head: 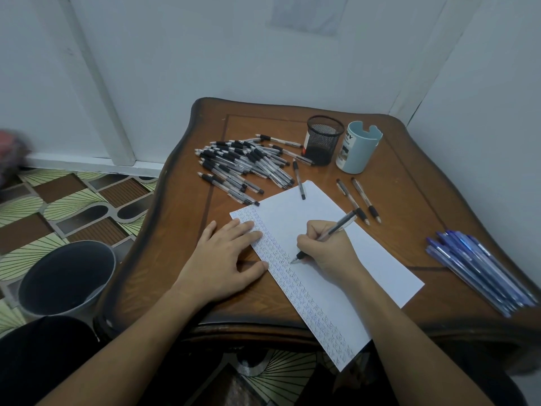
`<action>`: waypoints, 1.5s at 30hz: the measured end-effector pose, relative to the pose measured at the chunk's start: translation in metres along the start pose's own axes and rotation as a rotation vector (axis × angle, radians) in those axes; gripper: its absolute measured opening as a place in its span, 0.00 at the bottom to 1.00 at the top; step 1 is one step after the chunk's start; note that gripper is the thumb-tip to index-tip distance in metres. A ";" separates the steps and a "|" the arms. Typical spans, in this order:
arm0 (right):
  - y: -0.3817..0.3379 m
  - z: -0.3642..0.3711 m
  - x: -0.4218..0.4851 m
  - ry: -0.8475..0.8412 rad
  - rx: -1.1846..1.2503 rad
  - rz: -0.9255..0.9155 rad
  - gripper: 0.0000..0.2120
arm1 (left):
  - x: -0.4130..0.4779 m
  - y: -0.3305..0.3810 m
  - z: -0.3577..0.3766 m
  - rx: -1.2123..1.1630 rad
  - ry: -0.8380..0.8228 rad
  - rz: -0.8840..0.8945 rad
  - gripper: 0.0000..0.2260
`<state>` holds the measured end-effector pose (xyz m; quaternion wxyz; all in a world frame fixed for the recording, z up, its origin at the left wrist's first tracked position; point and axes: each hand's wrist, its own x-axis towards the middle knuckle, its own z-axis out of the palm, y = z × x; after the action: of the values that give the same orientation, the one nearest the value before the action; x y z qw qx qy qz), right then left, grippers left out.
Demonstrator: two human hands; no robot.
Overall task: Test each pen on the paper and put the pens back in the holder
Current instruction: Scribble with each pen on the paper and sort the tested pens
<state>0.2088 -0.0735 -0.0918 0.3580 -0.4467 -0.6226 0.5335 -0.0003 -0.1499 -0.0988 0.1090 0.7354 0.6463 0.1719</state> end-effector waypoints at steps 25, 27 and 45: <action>0.001 -0.002 0.001 0.043 0.019 0.000 0.24 | 0.001 -0.001 0.002 0.013 -0.007 0.000 0.34; -0.002 -0.005 0.003 0.119 0.084 0.030 0.25 | 0.000 -0.001 0.002 0.005 -0.003 0.003 0.34; -0.026 -0.015 0.008 0.139 0.357 0.169 0.15 | 0.000 -0.002 0.003 -0.003 -0.003 0.001 0.33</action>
<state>0.2150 -0.0618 -0.0643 0.4276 -0.4628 -0.4522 0.6313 -0.0010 -0.1499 -0.1018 0.1109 0.7359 0.6455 0.1718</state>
